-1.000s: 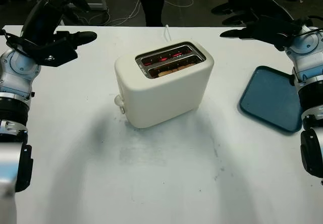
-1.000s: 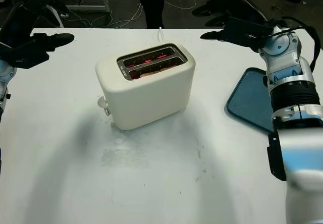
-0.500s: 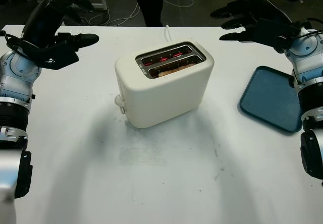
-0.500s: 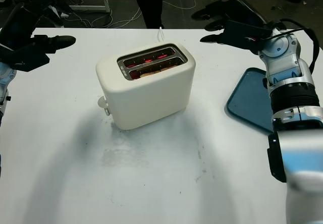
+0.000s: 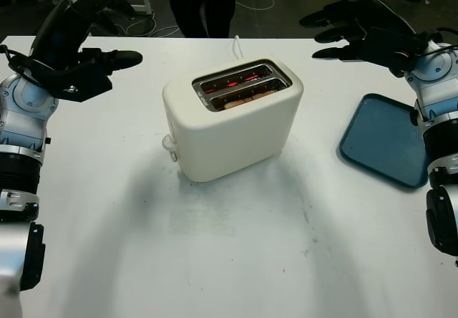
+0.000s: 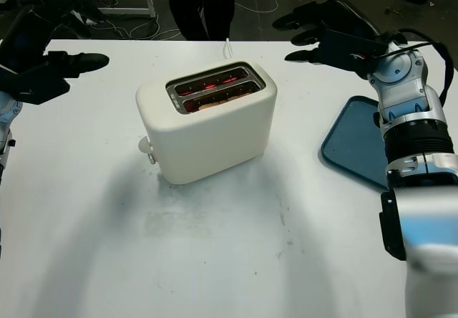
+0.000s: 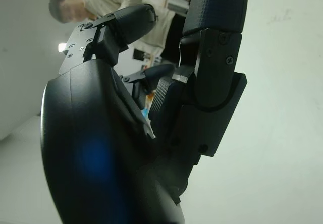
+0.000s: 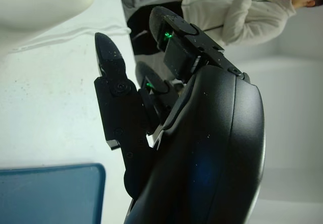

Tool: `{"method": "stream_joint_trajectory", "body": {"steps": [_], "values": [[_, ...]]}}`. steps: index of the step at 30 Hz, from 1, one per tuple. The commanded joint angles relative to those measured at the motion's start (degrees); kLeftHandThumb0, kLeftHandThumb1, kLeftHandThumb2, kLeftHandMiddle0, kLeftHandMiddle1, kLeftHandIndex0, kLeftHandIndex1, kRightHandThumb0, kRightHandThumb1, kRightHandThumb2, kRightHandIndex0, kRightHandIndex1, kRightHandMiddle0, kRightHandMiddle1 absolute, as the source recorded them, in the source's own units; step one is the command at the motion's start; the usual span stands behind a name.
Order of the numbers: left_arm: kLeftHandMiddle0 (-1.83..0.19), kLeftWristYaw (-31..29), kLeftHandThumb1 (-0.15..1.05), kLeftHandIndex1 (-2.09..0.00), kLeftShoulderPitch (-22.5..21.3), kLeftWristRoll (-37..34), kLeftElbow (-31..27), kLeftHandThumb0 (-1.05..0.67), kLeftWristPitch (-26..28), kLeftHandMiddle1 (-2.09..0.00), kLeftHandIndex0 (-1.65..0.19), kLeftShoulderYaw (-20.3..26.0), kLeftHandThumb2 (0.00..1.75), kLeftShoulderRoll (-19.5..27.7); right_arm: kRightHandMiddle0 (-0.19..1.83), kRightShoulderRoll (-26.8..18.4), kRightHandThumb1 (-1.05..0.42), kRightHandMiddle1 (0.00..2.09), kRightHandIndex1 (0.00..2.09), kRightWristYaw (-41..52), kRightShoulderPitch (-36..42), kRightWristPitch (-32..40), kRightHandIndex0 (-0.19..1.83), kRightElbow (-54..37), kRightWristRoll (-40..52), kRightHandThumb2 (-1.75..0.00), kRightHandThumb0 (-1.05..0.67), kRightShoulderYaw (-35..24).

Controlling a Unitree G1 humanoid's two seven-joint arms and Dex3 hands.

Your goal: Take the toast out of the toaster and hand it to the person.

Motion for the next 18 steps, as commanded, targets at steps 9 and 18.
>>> {"method": "stream_joint_trajectory", "body": {"steps": [9,18], "values": [[-0.30,-1.5,0.92,-1.29,2.0,-1.4,-4.1,-1.01,2.6,-1.37,-0.18,0.9,0.12,-0.3,0.70,-0.4,-0.88,0.00,0.02,0.3,0.1,0.3,0.79,-0.8,0.3,0.00,-0.29,-0.1],[-0.30,-2.1,0.92,-1.25,2.9,-1.6,-7.0,-0.96,4.6,-1.35,-0.19,1.1,0.07,-0.4,0.69,-0.5,-0.89,0.00,0.02,0.8,0.2,0.8,0.79,-1.2,0.3,0.00,-0.34,-0.1]]}}
